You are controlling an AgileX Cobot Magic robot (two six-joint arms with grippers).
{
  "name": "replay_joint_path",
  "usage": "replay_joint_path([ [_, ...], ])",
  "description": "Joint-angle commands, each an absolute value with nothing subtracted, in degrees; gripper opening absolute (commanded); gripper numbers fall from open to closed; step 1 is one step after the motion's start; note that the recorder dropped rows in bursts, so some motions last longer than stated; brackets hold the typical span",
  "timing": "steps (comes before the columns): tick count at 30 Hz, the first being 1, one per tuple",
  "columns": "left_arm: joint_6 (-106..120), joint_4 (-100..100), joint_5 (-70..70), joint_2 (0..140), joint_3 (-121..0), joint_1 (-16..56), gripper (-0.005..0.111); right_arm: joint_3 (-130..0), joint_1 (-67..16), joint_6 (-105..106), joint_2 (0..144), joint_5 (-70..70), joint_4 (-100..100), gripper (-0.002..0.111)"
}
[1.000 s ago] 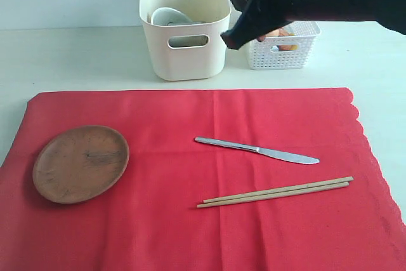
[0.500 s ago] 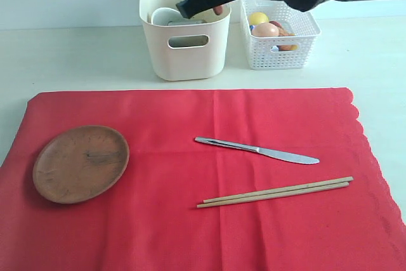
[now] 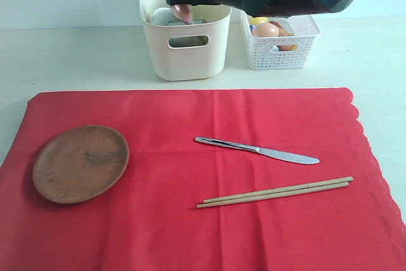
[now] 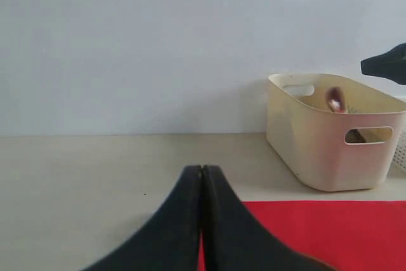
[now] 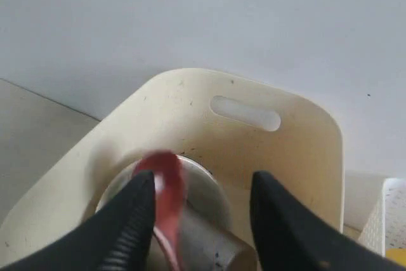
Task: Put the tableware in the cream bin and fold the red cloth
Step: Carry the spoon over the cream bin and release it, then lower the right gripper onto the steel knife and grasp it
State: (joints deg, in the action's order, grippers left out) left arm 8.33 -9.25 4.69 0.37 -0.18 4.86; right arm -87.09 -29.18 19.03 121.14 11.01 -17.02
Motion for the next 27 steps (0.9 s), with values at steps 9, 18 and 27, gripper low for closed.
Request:
replay_joint_path([
  [9, 8.3, -9.5, 4.9, 0.0, 0.0, 5.1, 0.002, -87.8, -28.9, 18.0, 116.8, 5.7, -20.0, 0.056],
  [18, 8.3, -9.5, 4.9, 0.0, 0.0, 5.1, 0.002, -87.8, -28.9, 18.0, 106.4, -14.9, -13.4, 0.056],
  [27, 8.3, -9.5, 4.9, 0.0, 0.0, 5.1, 0.002, -87.8, -28.9, 18.0, 97.6, -38.1, -2.7, 0.056],
])
